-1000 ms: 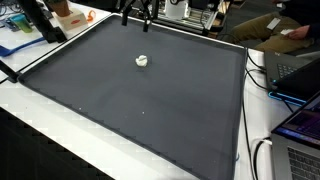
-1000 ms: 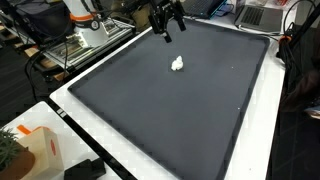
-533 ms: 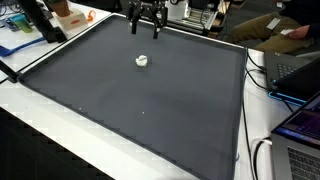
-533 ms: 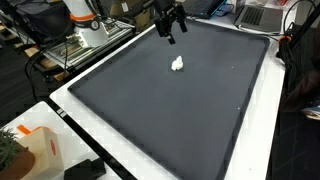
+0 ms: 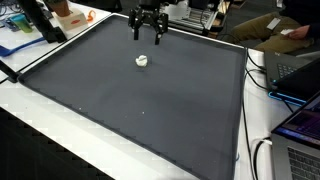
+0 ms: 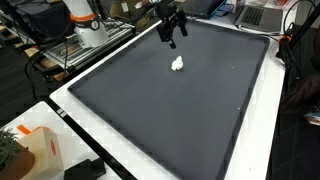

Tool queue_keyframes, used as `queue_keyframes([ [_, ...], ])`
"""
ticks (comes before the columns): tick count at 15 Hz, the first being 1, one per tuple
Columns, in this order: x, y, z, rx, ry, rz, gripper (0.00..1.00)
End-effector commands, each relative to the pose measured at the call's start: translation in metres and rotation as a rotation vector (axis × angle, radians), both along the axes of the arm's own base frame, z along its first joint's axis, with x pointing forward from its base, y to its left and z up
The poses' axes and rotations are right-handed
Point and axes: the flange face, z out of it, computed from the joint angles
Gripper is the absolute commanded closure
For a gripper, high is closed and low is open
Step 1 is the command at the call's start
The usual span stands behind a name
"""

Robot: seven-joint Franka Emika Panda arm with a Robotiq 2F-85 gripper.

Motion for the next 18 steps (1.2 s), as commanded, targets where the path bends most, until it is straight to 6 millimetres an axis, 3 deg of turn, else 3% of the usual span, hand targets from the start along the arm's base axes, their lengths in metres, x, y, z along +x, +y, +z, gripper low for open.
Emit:
queue_keyframes([
  [1,0.0,0.001,0.0,-0.001,-0.001,0.0,0.0],
  [7,0.01,-0.012,0.006,0.029,0.043,-0.1,0.0],
  [12,0.031,-0.016,0.028,0.094,0.118,-0.137,0.0],
  [18,0.049,-0.076,0.059,0.126,0.233,-0.157,0.0],
])
